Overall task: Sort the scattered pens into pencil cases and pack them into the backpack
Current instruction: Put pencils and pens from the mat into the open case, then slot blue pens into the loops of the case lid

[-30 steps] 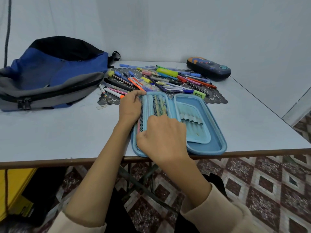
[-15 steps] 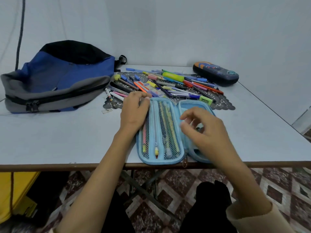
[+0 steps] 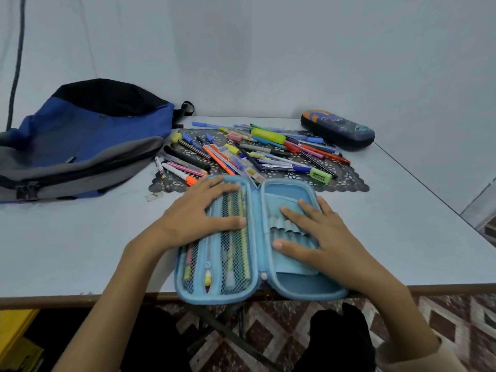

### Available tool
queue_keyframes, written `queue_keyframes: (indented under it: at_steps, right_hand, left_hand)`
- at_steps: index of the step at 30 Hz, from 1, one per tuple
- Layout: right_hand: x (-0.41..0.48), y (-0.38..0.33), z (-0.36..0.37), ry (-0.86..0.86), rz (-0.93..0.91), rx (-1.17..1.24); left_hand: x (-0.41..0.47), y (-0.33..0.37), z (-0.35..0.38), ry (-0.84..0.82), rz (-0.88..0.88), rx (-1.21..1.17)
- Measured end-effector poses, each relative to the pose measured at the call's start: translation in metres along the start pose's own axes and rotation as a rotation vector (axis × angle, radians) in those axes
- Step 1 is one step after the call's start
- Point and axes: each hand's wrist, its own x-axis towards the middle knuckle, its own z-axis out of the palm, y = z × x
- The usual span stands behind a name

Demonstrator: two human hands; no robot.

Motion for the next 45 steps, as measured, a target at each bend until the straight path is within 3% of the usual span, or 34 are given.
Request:
queue_keyframes:
  at_steps: [7, 11, 14, 17, 19, 23, 28, 30, 34, 37, 39, 43, 45]
  right_hand:
    - [0.006, -0.014, 0.014, 0.02, -0.043, -0.099]
    - [0.006, -0.018, 0.005, -0.061, -0.03, -0.107]
    - [0.019, -0.018, -0.02, 0.016, -0.061, 0.033]
    - [0.052, -0.02, -0.049, 0.186, -0.124, 0.121]
    - [0.079, -0.028, -0.063, 0.213, -0.123, 0.189]
    - [0.137, -0.053, -0.062, 0.181, -0.053, 0.141]
    - [0.188, -0.073, -0.04, 0.073, 0.017, -0.189]
    - [0.195, -0.075, -0.039, 0.007, 0.036, -0.219]
    - [0.202, -0.07, -0.053, -0.073, 0.106, 0.059]
    - [0.21, -0.066, -0.07, 0.081, 0.107, 0.442]
    - [0.215, -0.063, -0.077, 0.142, 0.116, 0.549]
    - [0.222, -0.055, -0.067, 0.05, 0.068, 0.28]
    - [0.226, -0.048, -0.059, 0.088, 0.046, 0.13]
  left_hand:
    - [-0.013, -0.013, -0.012, 0.035, -0.015, -0.056]
    - [-0.024, -0.029, -0.011, 0.191, -0.01, -0.174]
    - [-0.038, -0.06, -0.015, 0.315, -0.061, 0.019]
    - [-0.053, -0.074, -0.019, 0.227, -0.148, 0.247]
    - [-0.058, -0.076, -0.018, 0.149, -0.157, 0.367]
    - [-0.061, -0.079, -0.02, 0.131, -0.165, 0.411]
    - [-0.064, -0.078, -0.024, 0.091, -0.154, 0.448]
    - [-0.064, -0.078, -0.024, 0.087, -0.148, 0.449]
    - [-0.065, -0.078, -0.023, 0.106, -0.142, 0.447]
    - [-0.065, -0.078, -0.023, 0.114, -0.142, 0.432]
    - [-0.065, -0.078, -0.023, 0.119, -0.141, 0.426]
    - [-0.065, -0.079, -0.022, 0.139, -0.14, 0.388]
    - [-0.066, -0.079, -0.022, 0.138, -0.143, 0.393]
